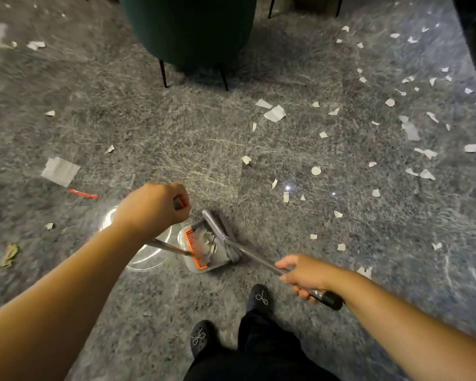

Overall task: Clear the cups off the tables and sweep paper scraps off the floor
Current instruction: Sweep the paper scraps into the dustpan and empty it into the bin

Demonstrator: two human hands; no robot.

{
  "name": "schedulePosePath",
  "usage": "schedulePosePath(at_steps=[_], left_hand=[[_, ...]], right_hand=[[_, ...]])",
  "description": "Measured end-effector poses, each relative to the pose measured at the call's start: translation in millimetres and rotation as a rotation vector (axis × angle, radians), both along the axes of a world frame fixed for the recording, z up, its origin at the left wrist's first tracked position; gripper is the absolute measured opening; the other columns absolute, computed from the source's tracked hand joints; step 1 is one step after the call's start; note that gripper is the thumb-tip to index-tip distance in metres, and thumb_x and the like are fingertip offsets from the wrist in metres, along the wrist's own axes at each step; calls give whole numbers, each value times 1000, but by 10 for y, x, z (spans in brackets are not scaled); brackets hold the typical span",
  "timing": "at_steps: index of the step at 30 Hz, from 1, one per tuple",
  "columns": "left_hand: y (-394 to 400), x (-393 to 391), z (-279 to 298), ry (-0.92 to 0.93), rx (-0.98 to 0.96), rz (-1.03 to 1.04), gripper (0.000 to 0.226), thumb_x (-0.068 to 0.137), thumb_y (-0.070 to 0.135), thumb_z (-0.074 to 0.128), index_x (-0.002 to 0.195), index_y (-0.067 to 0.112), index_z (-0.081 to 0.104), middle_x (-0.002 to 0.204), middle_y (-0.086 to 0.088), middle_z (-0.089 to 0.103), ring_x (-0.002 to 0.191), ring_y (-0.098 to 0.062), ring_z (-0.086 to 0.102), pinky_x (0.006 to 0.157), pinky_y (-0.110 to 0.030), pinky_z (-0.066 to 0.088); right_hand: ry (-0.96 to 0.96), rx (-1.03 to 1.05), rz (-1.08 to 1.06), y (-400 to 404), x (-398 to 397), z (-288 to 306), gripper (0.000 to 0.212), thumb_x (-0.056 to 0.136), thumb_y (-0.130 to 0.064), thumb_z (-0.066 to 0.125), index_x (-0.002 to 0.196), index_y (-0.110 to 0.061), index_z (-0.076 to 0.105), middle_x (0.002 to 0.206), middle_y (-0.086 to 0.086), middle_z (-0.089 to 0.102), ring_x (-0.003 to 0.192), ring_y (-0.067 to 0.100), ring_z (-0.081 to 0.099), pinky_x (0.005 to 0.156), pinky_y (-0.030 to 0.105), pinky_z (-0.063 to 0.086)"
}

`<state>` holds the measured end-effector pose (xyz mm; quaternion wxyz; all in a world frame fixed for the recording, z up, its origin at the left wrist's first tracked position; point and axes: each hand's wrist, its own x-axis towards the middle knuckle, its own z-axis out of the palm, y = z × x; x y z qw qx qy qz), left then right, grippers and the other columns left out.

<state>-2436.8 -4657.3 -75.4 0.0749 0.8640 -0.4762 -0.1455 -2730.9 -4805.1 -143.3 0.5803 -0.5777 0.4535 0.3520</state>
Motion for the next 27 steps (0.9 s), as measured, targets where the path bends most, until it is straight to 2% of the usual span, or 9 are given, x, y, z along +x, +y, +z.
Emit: schedulePosePath(at_steps=[3, 6, 10, 18, 22, 27], left_hand=[[217, 64, 8, 51, -7, 22, 10, 77, 29, 75, 77, 29, 66, 51, 18, 47, 52, -7, 46, 49, -21, 33], [418, 138, 54, 102, -3, 56, 13, 77, 26, 75, 75, 32, 64, 56, 16, 54, 57, -9, 52, 54, -23, 38], [685, 202, 133, 140, -27, 121, 16, 78, 23, 76, 74, 32, 62, 59, 16, 56, 57, -5, 51, 57, -24, 39], [1303, 493, 349, 125, -61, 233, 20, 77, 23, 77, 72, 35, 62, 62, 17, 61, 61, 0, 56, 55, -21, 44], [1605, 593, 390, 92, -33, 319, 19, 77, 24, 76, 69, 35, 62, 62, 12, 64, 63, -10, 60, 63, -31, 51], [1894, 635, 291, 92, 6, 396, 8, 77, 25, 73, 73, 28, 67, 66, 7, 65, 67, -18, 61, 62, -30, 49]], right_hand=[[-11, -22, -12, 68, 7, 61, 41, 96, -15, 53, 135, -27, 45, 61, 3, 50, 37, 9, 46, 40, 19, 39], [-24, -74, -4, 133, 62, 130, 40, 96, -14, 53, 135, -24, 45, 61, 4, 52, 36, 9, 47, 42, 21, 40], [-41, -110, -50, 232, 204, 235, 39, 97, -12, 52, 134, -22, 45, 61, 5, 49, 35, 9, 44, 39, 18, 37], [-49, -122, -126, 482, 577, 298, 42, 98, -12, 49, 137, -25, 43, 64, 6, 50, 40, 11, 43, 40, 19, 36], [-20, -148, -146, 577, 710, 183, 44, 97, -10, 49, 139, -23, 42, 64, 7, 49, 38, 11, 43, 40, 19, 36], [0, -180, -125, 693, 841, 57, 47, 97, -7, 50, 142, -17, 39, 65, 9, 49, 36, 11, 43, 35, 15, 36]])
